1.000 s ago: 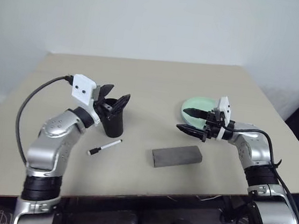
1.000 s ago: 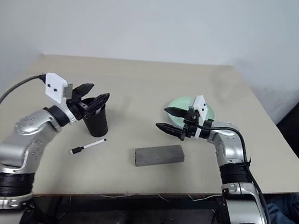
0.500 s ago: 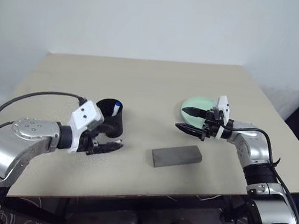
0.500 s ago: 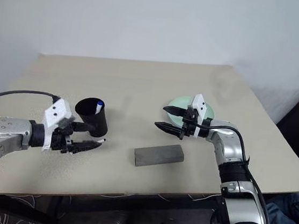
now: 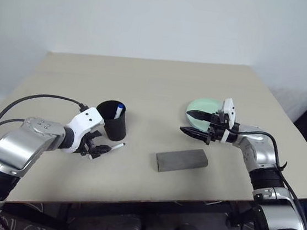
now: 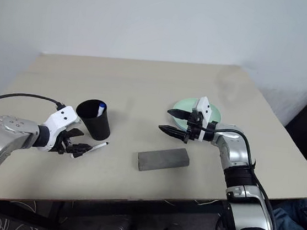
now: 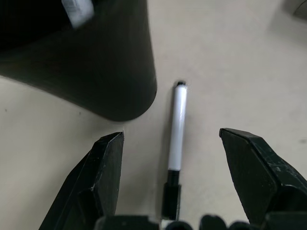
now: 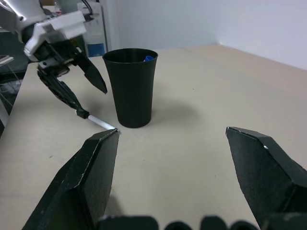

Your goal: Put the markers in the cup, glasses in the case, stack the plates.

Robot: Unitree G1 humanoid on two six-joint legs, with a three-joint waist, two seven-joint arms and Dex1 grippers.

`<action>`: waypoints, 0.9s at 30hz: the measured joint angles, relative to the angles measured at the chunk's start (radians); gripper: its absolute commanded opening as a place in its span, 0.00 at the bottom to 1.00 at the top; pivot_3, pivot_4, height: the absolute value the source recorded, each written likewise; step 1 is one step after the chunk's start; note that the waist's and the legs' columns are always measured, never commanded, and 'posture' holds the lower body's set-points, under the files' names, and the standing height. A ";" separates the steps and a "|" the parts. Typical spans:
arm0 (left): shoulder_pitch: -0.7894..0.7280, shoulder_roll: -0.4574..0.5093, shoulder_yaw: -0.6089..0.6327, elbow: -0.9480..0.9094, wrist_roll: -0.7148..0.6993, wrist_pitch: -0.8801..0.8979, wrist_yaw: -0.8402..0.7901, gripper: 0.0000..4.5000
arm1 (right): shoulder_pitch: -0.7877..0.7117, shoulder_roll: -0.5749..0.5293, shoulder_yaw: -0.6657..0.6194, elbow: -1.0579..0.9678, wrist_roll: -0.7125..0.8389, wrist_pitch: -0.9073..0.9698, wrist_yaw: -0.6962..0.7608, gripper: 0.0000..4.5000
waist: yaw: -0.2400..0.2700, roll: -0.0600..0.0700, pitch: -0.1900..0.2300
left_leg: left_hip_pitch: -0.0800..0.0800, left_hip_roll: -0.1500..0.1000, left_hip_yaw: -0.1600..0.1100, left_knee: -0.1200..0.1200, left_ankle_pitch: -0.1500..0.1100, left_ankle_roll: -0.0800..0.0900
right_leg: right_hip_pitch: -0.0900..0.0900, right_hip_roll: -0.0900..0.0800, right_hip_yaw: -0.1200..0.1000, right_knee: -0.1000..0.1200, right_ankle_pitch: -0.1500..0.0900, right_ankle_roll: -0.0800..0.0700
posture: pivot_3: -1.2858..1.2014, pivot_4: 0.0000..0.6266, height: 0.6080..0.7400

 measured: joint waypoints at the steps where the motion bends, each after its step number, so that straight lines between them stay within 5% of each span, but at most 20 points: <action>1: -0.016 -0.001 -0.019 0.020 0.015 -0.005 -0.012 0.75 | -0.001 0.000 0.001 0.001 0.000 0.000 0.000 0.86 | 0.000 0.000 0.000 | 0.000 0.000 0.000 0.000 0.000 0.000 | 0.000 0.000 0.000 0.000 0.000 0.000 | 0.52 0.00 0.99; 17: -0.152 -0.072 -0.191 0.232 0.198 -0.150 -0.166 0.75 | -0.005 -0.001 0.003 0.001 -0.015 -0.005 -0.010 0.86 | 0.003 0.000 0.000 | 0.001 0.000 0.001 0.002 0.001 0.001 | 0.002 0.001 0.001 0.001 0.000 0.000 | 0.52 0.00 0.99; 20: -0.153 -0.078 -0.191 0.248 0.214 -0.166 -0.181 0.61 | -0.005 -0.001 0.003 0.000 -0.015 -0.005 -0.014 0.86 | 0.002 0.000 -0.001 | 0.002 0.000 0.002 0.003 0.001 0.001 | 0.002 0.001 0.001 0.002 -0.001 -0.002 | 0.52 0.00 0.99; 27: -0.142 -0.079 -0.179 0.246 0.220 -0.162 -0.201 0.06 | -0.005 -0.001 0.003 0.000 -0.016 -0.006 -0.020 0.86 | 0.002 0.001 -0.002 | 0.002 0.000 0.000 0.003 0.001 0.001 | 0.002 0.001 0.001 0.003 0.000 -0.003 | 0.52 0.00 0.99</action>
